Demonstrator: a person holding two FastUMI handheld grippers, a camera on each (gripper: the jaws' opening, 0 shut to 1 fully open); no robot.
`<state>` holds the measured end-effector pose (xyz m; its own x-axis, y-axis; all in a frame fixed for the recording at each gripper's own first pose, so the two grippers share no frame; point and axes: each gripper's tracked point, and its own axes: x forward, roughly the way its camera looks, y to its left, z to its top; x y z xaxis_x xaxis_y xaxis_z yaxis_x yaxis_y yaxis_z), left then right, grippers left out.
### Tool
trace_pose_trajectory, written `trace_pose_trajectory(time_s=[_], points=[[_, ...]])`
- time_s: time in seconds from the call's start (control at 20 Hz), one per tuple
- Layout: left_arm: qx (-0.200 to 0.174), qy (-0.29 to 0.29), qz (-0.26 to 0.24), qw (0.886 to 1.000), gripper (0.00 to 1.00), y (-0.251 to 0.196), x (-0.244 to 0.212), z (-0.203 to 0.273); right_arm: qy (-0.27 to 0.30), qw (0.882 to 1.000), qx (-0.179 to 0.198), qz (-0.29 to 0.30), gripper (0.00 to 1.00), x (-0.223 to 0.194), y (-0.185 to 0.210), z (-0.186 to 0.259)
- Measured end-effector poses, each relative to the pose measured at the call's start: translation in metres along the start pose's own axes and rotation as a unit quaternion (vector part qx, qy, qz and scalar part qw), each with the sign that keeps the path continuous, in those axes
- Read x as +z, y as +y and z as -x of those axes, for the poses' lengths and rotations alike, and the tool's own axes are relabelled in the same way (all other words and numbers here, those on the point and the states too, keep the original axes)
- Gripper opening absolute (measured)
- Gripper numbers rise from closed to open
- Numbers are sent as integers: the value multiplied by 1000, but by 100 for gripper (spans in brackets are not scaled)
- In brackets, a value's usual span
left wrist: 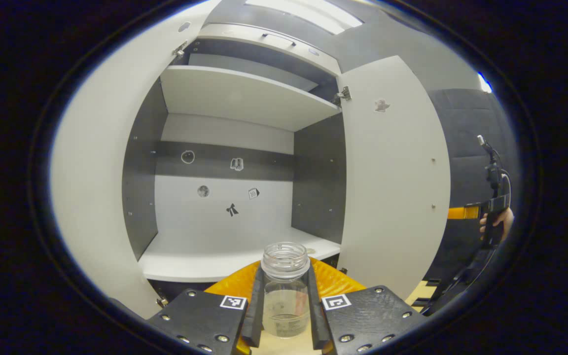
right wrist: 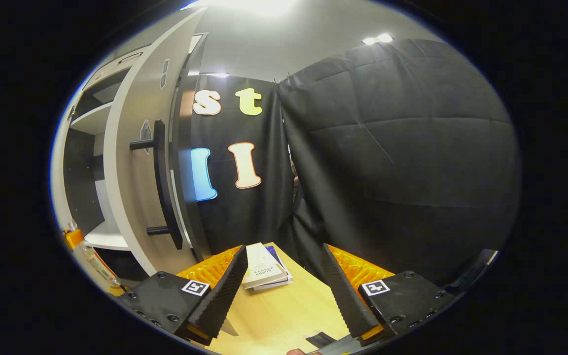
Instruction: Grasp the bottle in the cabinet with the left hand and place it on the coaster, then close the right door with the right hand and the left door with the left hand.
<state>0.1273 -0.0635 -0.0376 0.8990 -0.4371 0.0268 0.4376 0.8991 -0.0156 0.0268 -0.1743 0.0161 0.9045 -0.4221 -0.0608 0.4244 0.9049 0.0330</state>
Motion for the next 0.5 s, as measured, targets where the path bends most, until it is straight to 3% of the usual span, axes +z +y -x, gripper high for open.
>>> trace_pose_trajectory(time_s=[0.25, 0.5], points=[[-12, 28, 2, 1000, 40, -22, -61, 13, 24, 1000, 0, -19, 94, -8, -9, 12], [-23, 59, 43, 997, 40, -46, -122, 20, 26, 1000, 6, -1, 94, -8, -8, 25]])
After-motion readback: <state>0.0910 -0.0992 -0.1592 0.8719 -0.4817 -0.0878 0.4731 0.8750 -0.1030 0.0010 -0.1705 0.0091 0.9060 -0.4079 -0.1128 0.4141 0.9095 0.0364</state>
